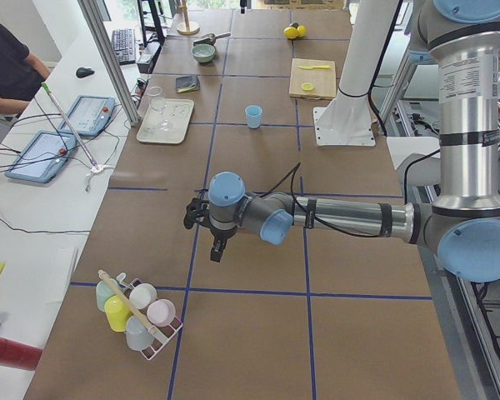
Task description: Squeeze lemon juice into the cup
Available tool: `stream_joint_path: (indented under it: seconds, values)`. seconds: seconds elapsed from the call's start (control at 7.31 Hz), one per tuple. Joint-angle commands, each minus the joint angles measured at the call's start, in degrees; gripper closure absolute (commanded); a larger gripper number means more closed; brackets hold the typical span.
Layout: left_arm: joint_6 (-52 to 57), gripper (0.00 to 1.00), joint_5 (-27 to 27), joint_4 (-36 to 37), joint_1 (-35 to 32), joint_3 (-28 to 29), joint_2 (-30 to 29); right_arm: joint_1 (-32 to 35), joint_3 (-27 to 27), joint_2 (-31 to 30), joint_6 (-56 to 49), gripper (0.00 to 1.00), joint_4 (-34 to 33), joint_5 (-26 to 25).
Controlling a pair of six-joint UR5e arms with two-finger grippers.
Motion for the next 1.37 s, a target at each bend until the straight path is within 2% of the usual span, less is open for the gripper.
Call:
stream_joint_path:
  seconds: [0.0, 0.14, 0.27, 0.41, 0.55, 0.68, 0.82, 0.96, 1.23]
  values:
    - [8.4, 0.00, -1.5, 0.8, -14.0, -0.4, 6.3, 5.5, -2.3, -0.3, -16.4, 0.00, -6.4, 1.5]
    - [7.9, 0.00, -1.4, 10.6, -18.5, -2.4, 5.1, 6.9, -2.4, -0.5, -22.2, 0.00, -9.4, 1.5]
    - [9.6, 0.00, -0.1, 22.8, -18.6, -4.0, -0.5, 7.4, -2.4, -0.5, -25.0, 0.00, -11.3, 1.5]
    - [11.5, 0.00, 5.3, 24.4, -18.6, -3.7, -2.5, 7.5, -2.4, -0.6, -25.3, 0.00, -11.3, 1.4]
    - [11.8, 0.00, 7.5, 26.9, -18.1, -4.0, -2.5, 7.5, -2.5, -0.7, -25.6, 0.00, -11.3, 0.8]
    - [13.0, 0.00, 6.9, 26.8, -17.9, -5.3, -1.3, 7.4, -2.8, -0.8, -26.0, 0.00, -11.3, 1.3]
    - [19.9, 0.00, 7.3, 25.8, -12.6, -5.0, -0.9, 7.3, -3.8, -0.7, -26.0, 0.00, -11.1, 1.5]
    - [21.5, 0.00, 6.9, 23.6, -8.9, -3.7, -0.7, 7.3, -3.9, -0.7, -26.0, 0.00, -11.0, 1.9]
    - [21.5, 0.00, 7.0, 21.7, -8.8, -3.1, -2.3, 7.2, -3.9, -0.5, -25.8, 0.00, -10.9, 1.9]
